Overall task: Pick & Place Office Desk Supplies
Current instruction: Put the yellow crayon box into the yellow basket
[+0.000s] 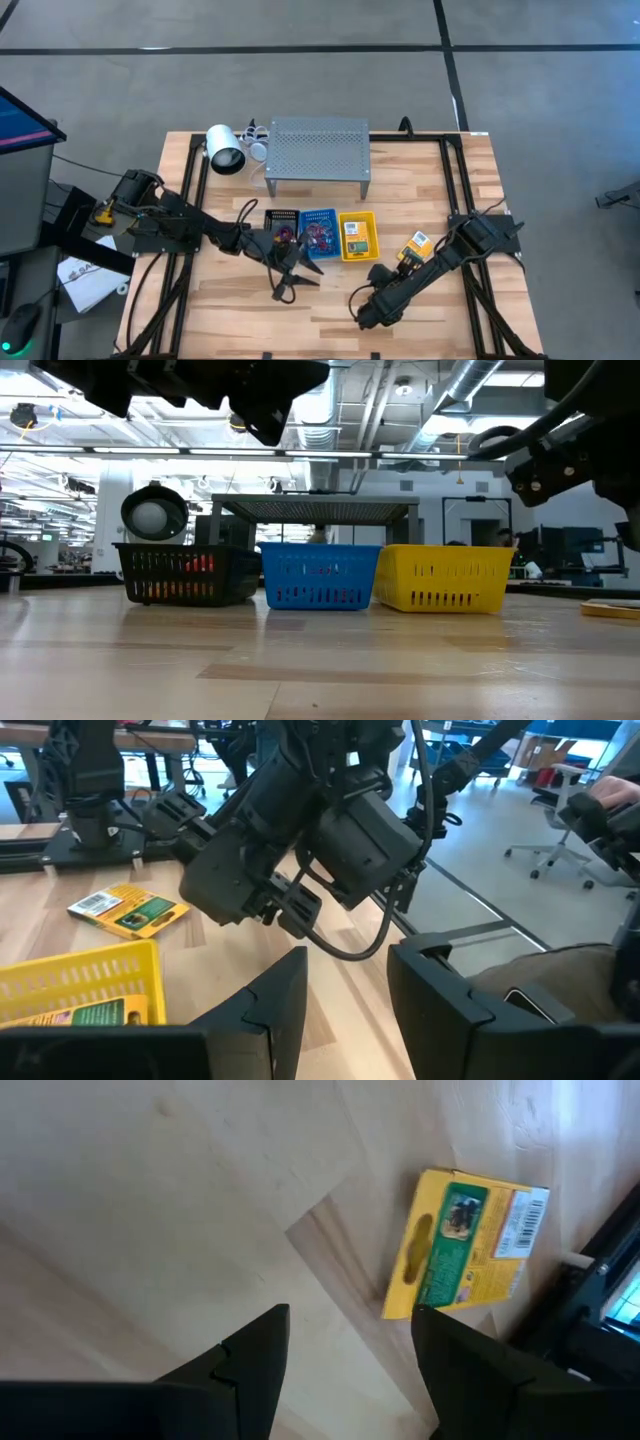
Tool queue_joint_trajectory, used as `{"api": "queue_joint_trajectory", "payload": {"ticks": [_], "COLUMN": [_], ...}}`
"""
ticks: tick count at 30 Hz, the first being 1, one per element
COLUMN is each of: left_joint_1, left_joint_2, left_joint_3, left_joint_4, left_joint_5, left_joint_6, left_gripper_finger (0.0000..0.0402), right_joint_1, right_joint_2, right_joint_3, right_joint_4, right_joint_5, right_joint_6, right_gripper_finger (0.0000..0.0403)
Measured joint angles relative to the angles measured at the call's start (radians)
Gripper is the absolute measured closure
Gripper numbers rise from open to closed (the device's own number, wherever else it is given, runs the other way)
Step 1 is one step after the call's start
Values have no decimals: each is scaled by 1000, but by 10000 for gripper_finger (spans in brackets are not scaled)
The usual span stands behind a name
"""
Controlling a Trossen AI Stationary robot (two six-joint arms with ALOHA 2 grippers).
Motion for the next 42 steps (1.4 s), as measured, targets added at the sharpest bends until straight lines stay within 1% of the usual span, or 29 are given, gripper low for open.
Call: {"api": "queue_joint_trajectory", "payload": {"ticks": [26, 30, 34, 42], "left_joint_1": [0, 0, 0, 0], "left_joint_2": [0, 0, 0, 0], "left_joint_3": [0, 0, 0, 0], "left_joint_4": [-1, -1, -1, -2], "left_joint_5": [0, 0, 0, 0], "left_joint_6": [-1, -14, -19, -19], "left_gripper_finger": [266, 266, 266, 266], "right_joint_1": [0, 0, 0, 7], "right_joint_2": [0, 0, 0, 0], "right_joint_3": [-1, -38, -78, -83], "right_joint_4": [-18, -17, -17, -9], "right_joint_5": [15, 12, -13, -14], "right_joint_6": [-37, -36, -29, -26], "right_gripper_finger": [196, 196, 196, 196]}}
